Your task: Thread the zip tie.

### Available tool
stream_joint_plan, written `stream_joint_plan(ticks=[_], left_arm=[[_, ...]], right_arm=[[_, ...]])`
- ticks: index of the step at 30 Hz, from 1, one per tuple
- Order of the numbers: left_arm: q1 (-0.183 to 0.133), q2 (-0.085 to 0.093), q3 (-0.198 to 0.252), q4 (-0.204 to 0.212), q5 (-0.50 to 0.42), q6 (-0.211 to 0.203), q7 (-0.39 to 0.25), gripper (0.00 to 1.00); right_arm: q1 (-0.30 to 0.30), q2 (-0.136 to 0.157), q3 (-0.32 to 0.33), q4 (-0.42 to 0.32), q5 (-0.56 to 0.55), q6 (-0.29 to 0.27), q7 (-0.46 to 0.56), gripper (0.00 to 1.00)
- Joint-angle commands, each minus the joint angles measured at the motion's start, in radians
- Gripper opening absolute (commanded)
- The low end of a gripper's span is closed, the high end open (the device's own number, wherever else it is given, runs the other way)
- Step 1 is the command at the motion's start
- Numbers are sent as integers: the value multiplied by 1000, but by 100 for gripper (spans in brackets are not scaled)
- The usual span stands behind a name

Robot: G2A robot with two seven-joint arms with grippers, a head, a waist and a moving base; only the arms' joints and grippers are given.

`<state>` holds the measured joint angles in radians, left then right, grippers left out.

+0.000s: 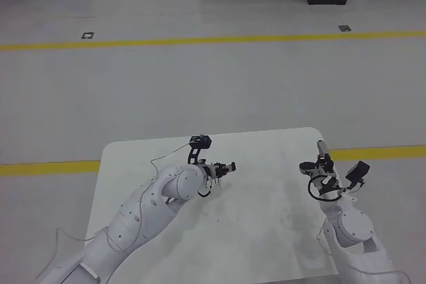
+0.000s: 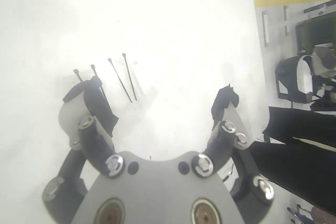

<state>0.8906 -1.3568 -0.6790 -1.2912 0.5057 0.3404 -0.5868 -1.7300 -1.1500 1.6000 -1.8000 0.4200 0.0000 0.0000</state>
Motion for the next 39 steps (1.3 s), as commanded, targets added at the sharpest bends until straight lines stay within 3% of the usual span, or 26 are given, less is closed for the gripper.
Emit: stream_joint_plan(ticks=[1, 9, 11, 20, 22, 28, 30, 35, 37, 39], left_arm=[[-4, -2, 0, 6, 4, 0, 2, 100], [-3, 1, -9, 17, 15, 0, 3, 100], [-12, 5, -23, 23, 44, 0, -25, 100], [-6, 32, -96, -1, 155, 0, -288, 100], [-7, 33, -98, -21, 187, 0, -285, 100], [-7, 33, -98, -21, 187, 0, -285, 100], [1, 33, -86, -2, 230, 0, -266, 100], [0, 22, -86, 37, 236, 0, -294, 100], [-2, 16, -92, 56, 238, 0, -302, 77], [-3, 11, -94, 69, 245, 0, -310, 67]], right_arm=[[0, 0, 0, 0, 0, 0, 0, 100], [0, 0, 0, 0, 0, 0, 0, 100], [0, 0, 0, 0, 0, 0, 0, 100], [0, 0, 0, 0, 0, 0, 0, 100], [0, 0, 0, 0, 0, 0, 0, 100], [0, 0, 0, 0, 0, 0, 0, 100], [0, 0, 0, 0, 0, 0, 0, 100], [0, 0, 0, 0, 0, 0, 0, 100], [0, 0, 0, 0, 0, 0, 0, 100], [0, 0, 0, 0, 0, 0, 0, 100]])
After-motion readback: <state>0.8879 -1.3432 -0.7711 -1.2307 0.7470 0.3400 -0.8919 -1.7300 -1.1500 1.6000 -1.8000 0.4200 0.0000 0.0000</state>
